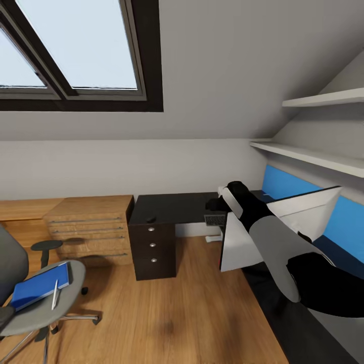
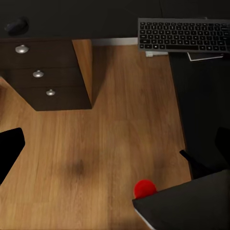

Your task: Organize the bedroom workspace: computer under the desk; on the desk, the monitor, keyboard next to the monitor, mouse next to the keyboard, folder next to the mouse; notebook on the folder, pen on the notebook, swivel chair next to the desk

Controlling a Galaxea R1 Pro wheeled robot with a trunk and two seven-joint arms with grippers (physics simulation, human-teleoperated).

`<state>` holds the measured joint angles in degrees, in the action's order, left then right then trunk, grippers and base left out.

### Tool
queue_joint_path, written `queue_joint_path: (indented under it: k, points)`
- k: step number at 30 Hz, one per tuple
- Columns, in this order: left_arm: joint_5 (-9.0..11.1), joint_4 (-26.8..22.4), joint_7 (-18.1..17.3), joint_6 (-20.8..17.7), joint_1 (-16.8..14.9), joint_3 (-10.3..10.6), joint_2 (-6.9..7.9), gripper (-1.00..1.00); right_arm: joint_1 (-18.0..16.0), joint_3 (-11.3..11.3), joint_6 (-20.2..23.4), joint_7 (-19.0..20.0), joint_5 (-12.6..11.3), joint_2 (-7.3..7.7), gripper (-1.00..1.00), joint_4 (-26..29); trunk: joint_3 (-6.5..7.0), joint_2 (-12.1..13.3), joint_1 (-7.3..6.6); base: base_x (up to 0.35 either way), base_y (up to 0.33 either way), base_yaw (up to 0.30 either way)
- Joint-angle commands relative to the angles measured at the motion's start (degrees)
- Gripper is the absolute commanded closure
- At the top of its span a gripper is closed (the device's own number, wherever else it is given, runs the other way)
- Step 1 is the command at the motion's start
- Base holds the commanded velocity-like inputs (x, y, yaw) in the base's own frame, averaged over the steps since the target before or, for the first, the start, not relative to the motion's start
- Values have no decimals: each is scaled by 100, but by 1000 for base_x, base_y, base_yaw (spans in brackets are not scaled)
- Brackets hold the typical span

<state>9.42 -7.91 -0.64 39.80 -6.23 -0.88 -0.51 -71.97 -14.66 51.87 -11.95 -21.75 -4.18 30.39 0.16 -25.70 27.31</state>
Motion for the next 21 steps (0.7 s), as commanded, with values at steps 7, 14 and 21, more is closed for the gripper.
queue_joint_path:
  k: [7, 14, 21]
  points:
    - [16, 6, -7, 18, -2, -8, -2, -100, -3, -28, 16, -54, -49, 5, -100, 2, -3, -3, 1, -25, -10, 0]
    - [16, 6, -7, 19, -1, -1, -2, -100, -1, -33, 16, -57, -49, -41, -100, 2, -3, -3, 1, -99, -46, 0]
    - [16, 8, -7, 19, -2, 0, -2, -100, -2, -51, 16, -59, -49, -58, -100, 2, -3, -3, 1, -46, -25, 0]
